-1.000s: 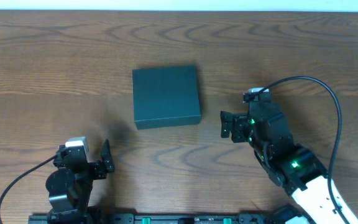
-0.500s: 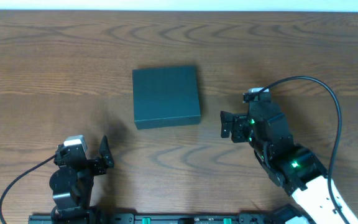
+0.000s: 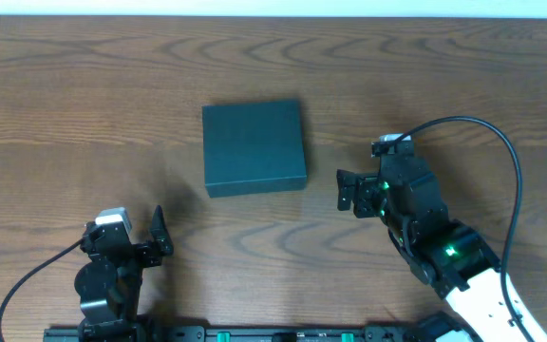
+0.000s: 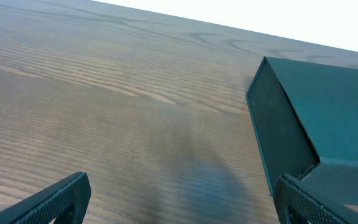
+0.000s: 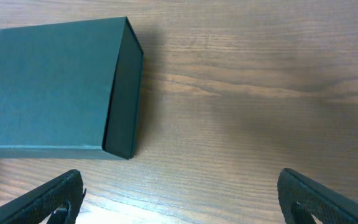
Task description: Pack container
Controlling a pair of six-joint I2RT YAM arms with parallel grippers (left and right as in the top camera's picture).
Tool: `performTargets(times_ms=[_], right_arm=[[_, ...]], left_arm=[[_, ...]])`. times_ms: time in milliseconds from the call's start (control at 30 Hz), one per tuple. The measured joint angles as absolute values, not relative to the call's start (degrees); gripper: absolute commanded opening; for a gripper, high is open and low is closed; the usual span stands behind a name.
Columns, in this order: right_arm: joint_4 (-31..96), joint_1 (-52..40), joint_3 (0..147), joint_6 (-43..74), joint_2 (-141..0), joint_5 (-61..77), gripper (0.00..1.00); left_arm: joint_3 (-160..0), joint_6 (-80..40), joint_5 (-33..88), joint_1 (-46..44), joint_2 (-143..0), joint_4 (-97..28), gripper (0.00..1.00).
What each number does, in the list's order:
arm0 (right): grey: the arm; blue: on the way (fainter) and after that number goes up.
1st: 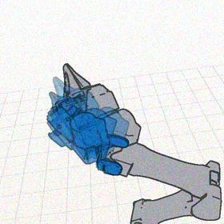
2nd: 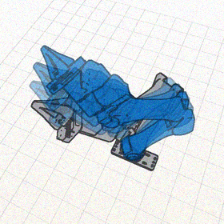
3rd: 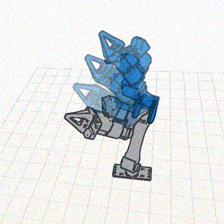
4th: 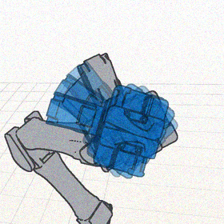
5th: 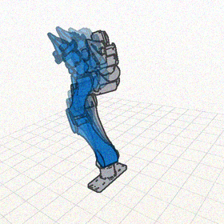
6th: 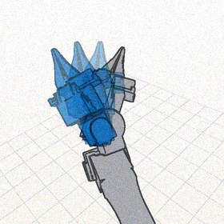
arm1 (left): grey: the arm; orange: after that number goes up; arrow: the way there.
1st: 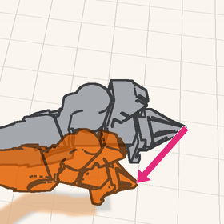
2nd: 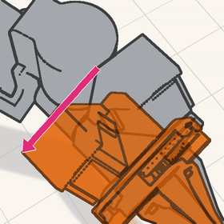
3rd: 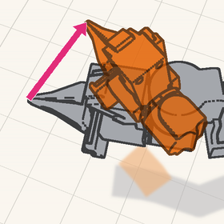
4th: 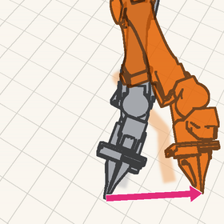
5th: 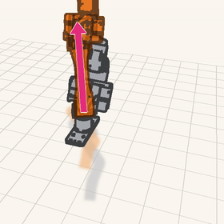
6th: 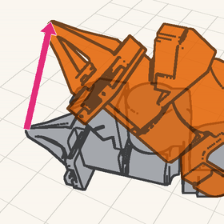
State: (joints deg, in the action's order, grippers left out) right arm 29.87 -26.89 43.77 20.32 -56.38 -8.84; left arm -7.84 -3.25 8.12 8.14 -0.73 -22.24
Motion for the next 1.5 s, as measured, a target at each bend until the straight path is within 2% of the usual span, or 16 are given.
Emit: performTargets(times_ms=[833, 967, 1233, 1500], right_arm=[[32.14, -26.83, 43.48, 18.24, -55.33, -11.90, 0.99], [31.38, -26.41, 38.48, 15.49, -47.35, -13.43, 0.99], [25.39, -22.44, 17.10, 14.17, -20.23, -14.37, 0.99], [25.19, -21.12, 9.17, 13.98, -7.18, -14.39, 0.99]], left_arm=[[-7.84, -3.25, 8.12, 8.14, -0.73, -22.24, 0.95], [-7.84, -3.25, 8.12, 8.14, -0.73, -22.11, 0.95], [-7.79, -3.25, 8.12, 8.14, -0.62, -22.04, 0.95], [-7.79, -3.25, 8.12, 8.14, -0.62, -22.04, 0.95]])
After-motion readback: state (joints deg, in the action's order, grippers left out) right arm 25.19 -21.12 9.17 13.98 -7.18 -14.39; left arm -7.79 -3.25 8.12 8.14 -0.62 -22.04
